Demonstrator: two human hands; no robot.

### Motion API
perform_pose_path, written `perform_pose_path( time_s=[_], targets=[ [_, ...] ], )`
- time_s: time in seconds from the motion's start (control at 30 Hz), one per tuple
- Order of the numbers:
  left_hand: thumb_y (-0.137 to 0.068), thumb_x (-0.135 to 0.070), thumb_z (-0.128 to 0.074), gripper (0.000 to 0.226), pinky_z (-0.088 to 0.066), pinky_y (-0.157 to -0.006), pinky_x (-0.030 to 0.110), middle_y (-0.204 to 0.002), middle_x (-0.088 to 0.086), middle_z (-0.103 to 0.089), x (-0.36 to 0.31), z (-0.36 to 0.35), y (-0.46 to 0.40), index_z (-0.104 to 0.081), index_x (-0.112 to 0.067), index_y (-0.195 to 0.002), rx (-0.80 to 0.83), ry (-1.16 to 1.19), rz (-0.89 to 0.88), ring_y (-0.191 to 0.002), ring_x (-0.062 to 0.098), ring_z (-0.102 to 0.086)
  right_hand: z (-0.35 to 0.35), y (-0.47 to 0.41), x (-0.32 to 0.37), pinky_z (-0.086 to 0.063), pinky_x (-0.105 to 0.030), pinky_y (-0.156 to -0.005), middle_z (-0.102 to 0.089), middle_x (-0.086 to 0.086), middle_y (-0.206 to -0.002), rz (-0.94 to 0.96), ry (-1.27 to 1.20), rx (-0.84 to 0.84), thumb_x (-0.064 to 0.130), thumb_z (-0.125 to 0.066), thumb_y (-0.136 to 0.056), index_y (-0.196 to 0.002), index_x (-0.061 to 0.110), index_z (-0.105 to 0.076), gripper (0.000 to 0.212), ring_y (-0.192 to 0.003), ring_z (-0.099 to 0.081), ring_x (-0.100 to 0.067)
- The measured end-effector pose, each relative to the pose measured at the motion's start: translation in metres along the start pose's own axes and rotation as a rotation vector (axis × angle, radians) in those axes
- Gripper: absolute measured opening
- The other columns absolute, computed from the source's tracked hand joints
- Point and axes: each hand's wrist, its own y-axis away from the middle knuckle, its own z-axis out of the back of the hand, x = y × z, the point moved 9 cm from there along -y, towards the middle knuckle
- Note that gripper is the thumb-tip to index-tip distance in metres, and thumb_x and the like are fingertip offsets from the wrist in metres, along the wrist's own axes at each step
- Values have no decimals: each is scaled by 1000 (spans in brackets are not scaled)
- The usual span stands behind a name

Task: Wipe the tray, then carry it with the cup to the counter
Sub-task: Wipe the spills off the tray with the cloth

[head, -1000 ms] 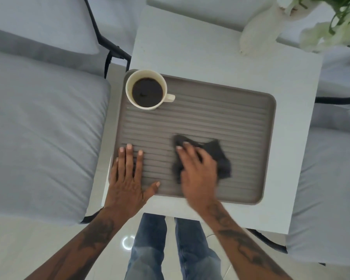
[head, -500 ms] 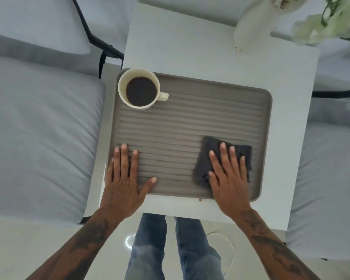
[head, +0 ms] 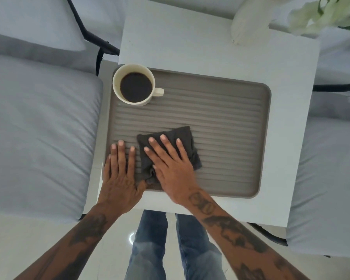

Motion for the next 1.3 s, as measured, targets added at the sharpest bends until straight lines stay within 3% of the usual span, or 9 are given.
perform_pose_path(
  time_s=[0.1, 0.3, 0.4, 0.53, 0.67, 0.77, 0.97, 1.1, 1.3],
  targets=[
    [-90, -67, -30, 94, -15, -121, 52, -163, 25, -6, 1, 2, 1, -15, -1, -155, -7, 15, 34, -152, 40, -5, 10, 32, -45, -21, -53, -117, -23, 3, -160, -20, 40, -25, 32, -37, -102, -150, 26, -32, 49, -149, -17, -24],
    [-90, -70, -28, 95, -10, -123, 49, -164, 22, 0, 1, 3, 0, -11, -3, -156, 5, 36, 50, -153, 37, -1, 26, 126, -154, -31, -49, -112, -29, -4, -158, -394, 26, -18, 36, -35, -100, -146, 25, -41, 48, -145, -25, -30],
    [-91, -70, -25, 94, -7, -124, 48, -164, 22, -1, -1, 4, 0, -11, -4, -156, 2, 22, 45, -153, 37, -1, 30, 111, -137, -37, -51, -102, -46, -8, -148, -422, -4, -121, 30, -40, -97, -136, 17, -56, 44, -131, -39, -35],
    [-92, -69, -27, 93, -8, -123, 48, -164, 24, -3, -1, 4, -1, -12, -3, -156, -13, 21, 47, -152, 38, -3, 33, 49, -57, -39, -43, -93, -56, -4, -138, -166, -80, -221, 24, -51, -92, -128, 18, -63, 39, -115, -45, -30],
    [-93, -64, -24, 90, -8, -123, 49, -161, 29, -7, -1, 0, -1, -16, 2, -154, 2, -15, 7, -151, 42, -6, 26, -10, 16, -43, -41, -86, -63, -1, -127, 17, -125, -196, 23, -57, -87, -115, 18, -69, 31, -108, -48, -26],
    [-92, -64, -26, 91, -12, -122, 50, -162, 28, -5, -1, 0, -1, -15, 1, -154, 1, -5, 18, -151, 41, -5, 30, -4, 1, -43, -40, -84, -63, -4, -120, 58, -125, -176, 22, -59, -87, -109, 18, -70, 24, -106, -54, -27],
    [-91, -71, -24, 94, -7, -123, 47, -165, 21, 2, 0, 4, 0, -8, -5, -156, 13, 33, 66, -153, 35, 2, 37, 90, -113, -45, -46, -89, -59, -8, -120, -263, -118, -144, 23, -55, -91, -112, 17, -68, 26, -106, -53, -31],
    [-91, -71, -23, 94, -7, -123, 46, -164, 21, 0, -1, 4, -1, -10, -5, -156, 11, 40, 68, -153, 35, 1, 39, 119, -137, -44, -49, -90, -58, -12, -119, -434, -98, -194, 22, -52, -90, -112, 10, -69, 31, -106, -52, -35],
    [-92, -69, -27, 92, -5, -123, 44, -164, 23, -4, -1, 4, -1, -14, -4, -156, -9, 30, 65, -152, 37, -3, 27, 47, -34, -42, -41, -87, -61, -8, -116, -177, -188, -217, 20, -62, -85, -110, 18, -69, 26, -100, -51, -30]
  ],
)
